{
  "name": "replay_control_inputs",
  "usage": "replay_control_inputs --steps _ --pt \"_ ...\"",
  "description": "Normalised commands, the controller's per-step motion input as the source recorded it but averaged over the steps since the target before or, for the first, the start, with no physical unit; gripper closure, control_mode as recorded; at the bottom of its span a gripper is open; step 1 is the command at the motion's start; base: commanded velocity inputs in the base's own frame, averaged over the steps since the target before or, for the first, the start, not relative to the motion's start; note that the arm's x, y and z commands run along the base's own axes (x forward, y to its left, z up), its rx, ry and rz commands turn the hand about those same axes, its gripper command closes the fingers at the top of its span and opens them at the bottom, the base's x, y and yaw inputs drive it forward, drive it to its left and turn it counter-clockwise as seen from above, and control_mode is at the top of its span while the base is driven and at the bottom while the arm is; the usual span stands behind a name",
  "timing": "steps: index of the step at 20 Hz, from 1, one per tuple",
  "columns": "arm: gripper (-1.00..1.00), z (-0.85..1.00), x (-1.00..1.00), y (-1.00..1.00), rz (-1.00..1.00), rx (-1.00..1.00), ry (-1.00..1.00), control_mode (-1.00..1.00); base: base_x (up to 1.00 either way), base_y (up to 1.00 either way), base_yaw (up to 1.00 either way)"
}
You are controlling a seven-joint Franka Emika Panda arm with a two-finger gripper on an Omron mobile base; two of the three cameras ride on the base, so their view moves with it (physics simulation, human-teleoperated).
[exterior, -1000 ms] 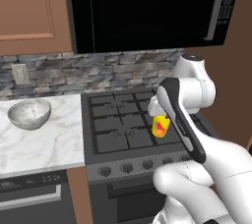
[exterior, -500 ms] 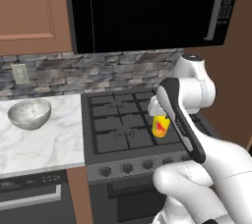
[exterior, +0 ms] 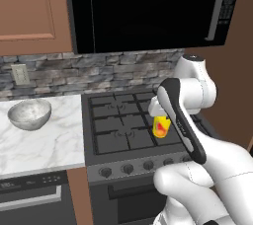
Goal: Pick the cup and bowl from the counter and place them on the counter next to the sink.
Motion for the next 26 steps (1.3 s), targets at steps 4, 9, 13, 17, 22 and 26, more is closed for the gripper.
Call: replay_control_inputs --steps 4,9,13,17,22,26 --pt "1.00 0.00 0.00 0.00 0.00 0.00 0.00 1.00 0.00 0.00 0.00" --pt "1.00 0.00 0.00 0.00 0.00 0.00 0.00 1.00 -0.27 0.00 0.00" --pt "1.00 0.00 0.00 0.00 0.00 0.00 0.00 1.00 -0.88 0.00 0.00" --pt "1.00 0.00 0.00 0.00 0.00 0.00 0.00 1.00 0.00 0.01 -0.15" --pt "1.00 0.00 0.00 0.00 0.00 0.00 0.00 1.00 0.09 0.47 -0.03" --pt "1.00 0.00 0.00 0.00 0.00 0.00 0.00 1.00 0.00 0.77 0.00"
